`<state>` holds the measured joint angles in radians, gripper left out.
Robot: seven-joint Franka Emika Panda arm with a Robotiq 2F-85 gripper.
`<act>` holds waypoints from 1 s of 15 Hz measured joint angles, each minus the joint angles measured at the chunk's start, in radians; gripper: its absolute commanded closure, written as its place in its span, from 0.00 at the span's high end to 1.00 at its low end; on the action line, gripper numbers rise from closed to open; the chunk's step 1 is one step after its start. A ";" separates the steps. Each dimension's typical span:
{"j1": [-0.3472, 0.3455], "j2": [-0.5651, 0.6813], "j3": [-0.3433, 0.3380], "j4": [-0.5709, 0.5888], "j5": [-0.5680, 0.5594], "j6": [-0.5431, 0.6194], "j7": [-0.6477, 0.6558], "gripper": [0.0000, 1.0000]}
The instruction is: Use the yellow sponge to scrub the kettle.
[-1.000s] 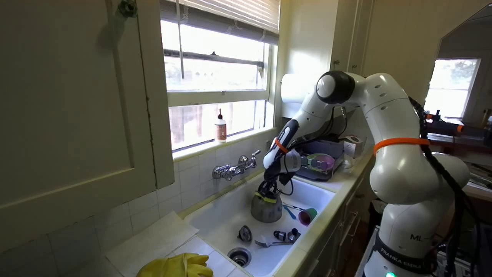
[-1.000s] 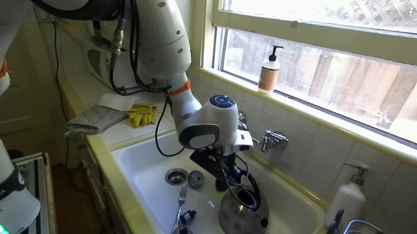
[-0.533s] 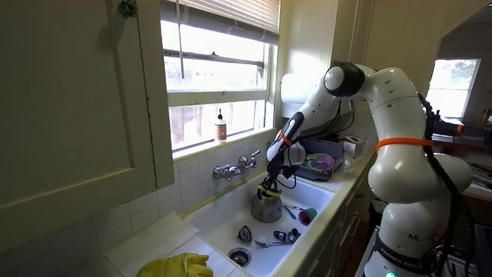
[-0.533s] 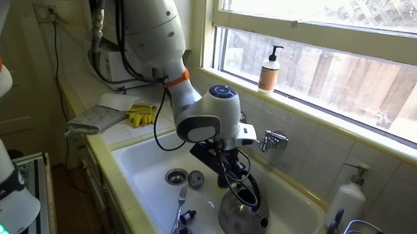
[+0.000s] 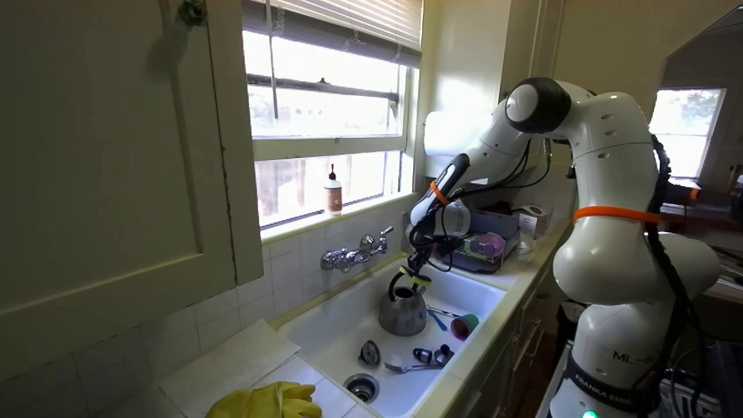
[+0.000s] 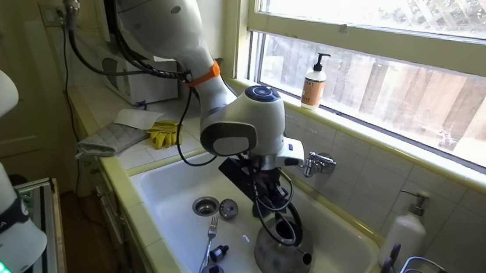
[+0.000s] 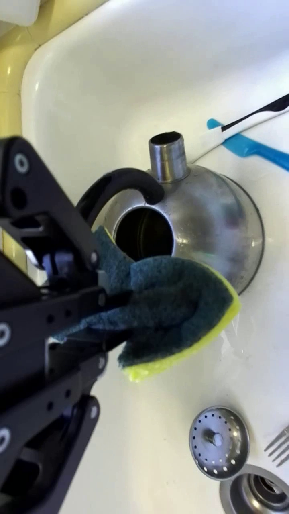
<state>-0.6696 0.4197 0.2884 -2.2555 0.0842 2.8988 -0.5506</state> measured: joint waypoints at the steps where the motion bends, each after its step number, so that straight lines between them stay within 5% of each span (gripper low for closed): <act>1: -0.008 -0.009 0.001 0.000 0.025 -0.018 -0.012 0.04; 10: -0.077 0.026 0.009 0.096 0.310 -0.131 -0.207 0.04; 15: -0.083 0.090 -0.003 0.167 0.379 -0.156 -0.224 0.04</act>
<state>-0.7526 0.5096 0.2856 -2.0882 0.4630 2.7428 -0.7746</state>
